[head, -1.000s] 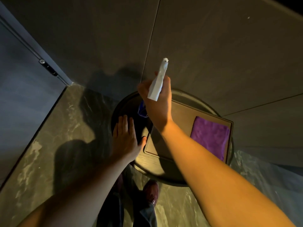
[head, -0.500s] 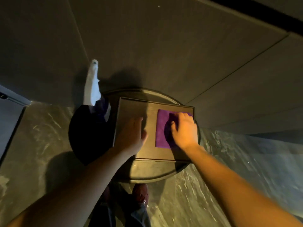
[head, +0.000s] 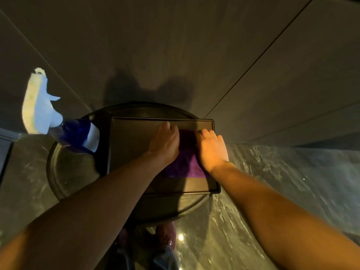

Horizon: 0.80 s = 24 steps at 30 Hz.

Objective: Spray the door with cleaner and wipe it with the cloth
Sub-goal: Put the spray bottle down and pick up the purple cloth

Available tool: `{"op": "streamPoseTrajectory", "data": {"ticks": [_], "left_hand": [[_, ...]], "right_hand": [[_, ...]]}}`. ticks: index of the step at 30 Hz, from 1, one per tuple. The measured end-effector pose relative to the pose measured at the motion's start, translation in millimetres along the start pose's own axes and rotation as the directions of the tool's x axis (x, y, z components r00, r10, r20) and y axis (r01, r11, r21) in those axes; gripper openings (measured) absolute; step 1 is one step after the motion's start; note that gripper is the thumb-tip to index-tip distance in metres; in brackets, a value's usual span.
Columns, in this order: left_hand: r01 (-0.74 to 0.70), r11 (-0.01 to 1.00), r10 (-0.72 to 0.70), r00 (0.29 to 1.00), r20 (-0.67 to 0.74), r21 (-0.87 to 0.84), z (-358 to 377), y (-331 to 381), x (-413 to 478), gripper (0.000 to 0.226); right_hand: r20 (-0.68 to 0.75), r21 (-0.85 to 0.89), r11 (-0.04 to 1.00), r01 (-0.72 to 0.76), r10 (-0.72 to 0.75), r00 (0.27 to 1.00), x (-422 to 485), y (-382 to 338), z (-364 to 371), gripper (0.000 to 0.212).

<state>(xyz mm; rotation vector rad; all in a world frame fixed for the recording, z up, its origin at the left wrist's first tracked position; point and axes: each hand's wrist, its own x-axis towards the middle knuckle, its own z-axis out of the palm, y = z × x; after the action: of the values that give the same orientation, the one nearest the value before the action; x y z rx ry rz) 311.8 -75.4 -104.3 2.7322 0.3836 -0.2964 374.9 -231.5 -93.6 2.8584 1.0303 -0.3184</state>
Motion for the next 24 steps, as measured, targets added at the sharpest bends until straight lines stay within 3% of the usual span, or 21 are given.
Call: {"op": "streamPoseTrajectory", "data": {"ticks": [5,8,11,14,18,21,24], "left_hand": [[0.018,0.994,-0.019,1.0,-0.01,-0.111,-7,-4,-6,0.033],[0.028,0.938,-0.019,0.999,0.029,-0.344,-26,-8,-28,0.028],[0.078,0.856,-0.053,0.997,0.064,-0.511,-61,-7,-66,0.019],[0.132,0.832,-0.122,0.991,0.054,-0.54,-97,-3,-112,0.02],[0.18,0.797,-0.247,0.968,-0.039,-0.577,-159,-7,-177,0.028],[0.151,0.759,-0.335,0.925,-0.179,-0.634,-220,-16,-231,0.015],[0.153,0.675,-0.46,0.852,-0.25,-0.722,-284,-33,-286,0.006]], "right_hand": [[0.058,0.114,0.993,0.0,-0.007,0.998,-6,0,-6,0.05],[0.093,0.216,0.976,0.006,-0.027,0.995,-15,3,-24,0.042],[0.145,0.33,0.942,0.067,-0.121,0.982,-31,-1,-62,0.041],[0.206,0.297,0.942,0.155,-0.221,0.953,-53,-13,-114,0.043],[0.073,0.34,0.877,0.338,-0.383,0.921,-78,-42,-196,0.039],[0.069,0.344,0.825,0.448,-0.498,0.865,-86,-79,-262,0.025],[-0.012,0.385,0.729,0.566,-0.61,0.793,-92,-125,-323,0.023]]}}
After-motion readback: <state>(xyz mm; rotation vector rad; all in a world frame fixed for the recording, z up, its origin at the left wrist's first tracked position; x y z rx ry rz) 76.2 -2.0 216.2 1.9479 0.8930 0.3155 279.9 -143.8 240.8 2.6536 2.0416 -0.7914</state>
